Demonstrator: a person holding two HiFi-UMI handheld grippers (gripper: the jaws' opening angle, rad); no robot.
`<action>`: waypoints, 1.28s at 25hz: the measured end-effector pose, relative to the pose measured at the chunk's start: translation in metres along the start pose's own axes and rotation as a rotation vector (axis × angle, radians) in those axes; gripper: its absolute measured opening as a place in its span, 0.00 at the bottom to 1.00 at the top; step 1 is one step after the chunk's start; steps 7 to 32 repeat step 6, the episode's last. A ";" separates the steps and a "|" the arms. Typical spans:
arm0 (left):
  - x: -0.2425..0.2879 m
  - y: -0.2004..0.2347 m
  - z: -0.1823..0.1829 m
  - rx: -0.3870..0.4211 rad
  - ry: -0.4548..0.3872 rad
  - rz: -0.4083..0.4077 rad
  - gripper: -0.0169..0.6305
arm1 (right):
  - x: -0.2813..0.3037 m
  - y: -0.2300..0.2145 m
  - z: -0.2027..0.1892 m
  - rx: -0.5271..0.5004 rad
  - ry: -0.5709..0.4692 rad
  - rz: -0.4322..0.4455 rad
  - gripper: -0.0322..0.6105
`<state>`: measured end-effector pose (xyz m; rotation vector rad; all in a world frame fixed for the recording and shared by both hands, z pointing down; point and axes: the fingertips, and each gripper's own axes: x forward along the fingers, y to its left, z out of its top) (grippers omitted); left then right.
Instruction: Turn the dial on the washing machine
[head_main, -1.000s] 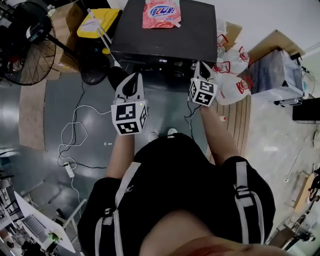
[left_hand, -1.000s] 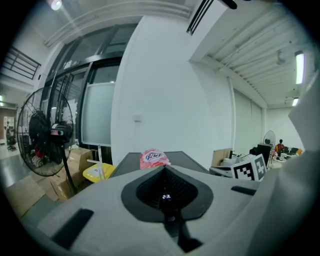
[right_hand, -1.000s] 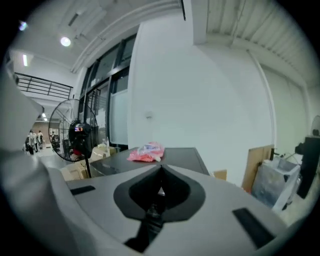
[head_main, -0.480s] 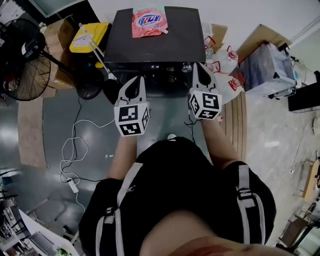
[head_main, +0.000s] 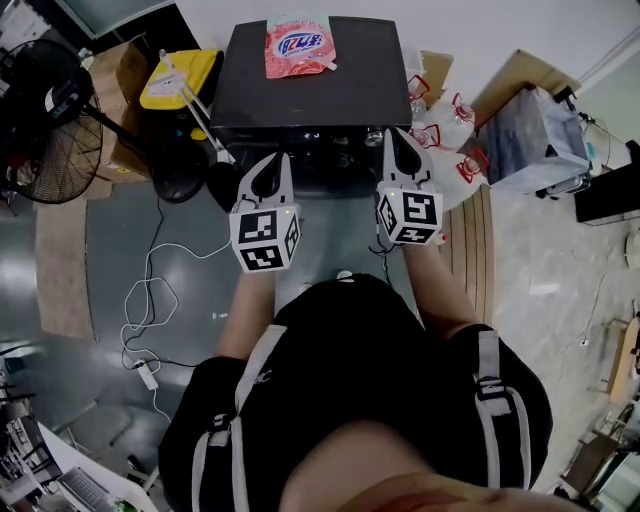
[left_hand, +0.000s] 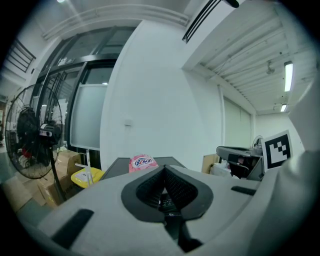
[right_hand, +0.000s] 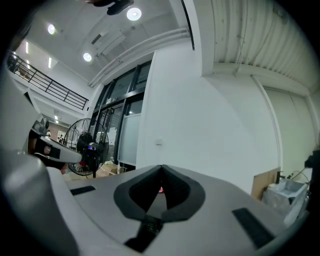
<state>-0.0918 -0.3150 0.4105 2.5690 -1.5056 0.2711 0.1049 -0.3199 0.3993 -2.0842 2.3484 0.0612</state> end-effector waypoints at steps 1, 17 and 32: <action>0.000 0.001 0.000 0.000 0.000 0.000 0.02 | 0.001 0.000 0.000 0.002 -0.001 0.001 0.06; 0.003 0.001 0.001 -0.002 -0.001 -0.003 0.02 | 0.001 -0.002 0.002 0.052 -0.007 0.014 0.06; 0.003 0.001 0.001 -0.002 -0.001 -0.003 0.02 | 0.001 -0.002 0.002 0.052 -0.007 0.014 0.06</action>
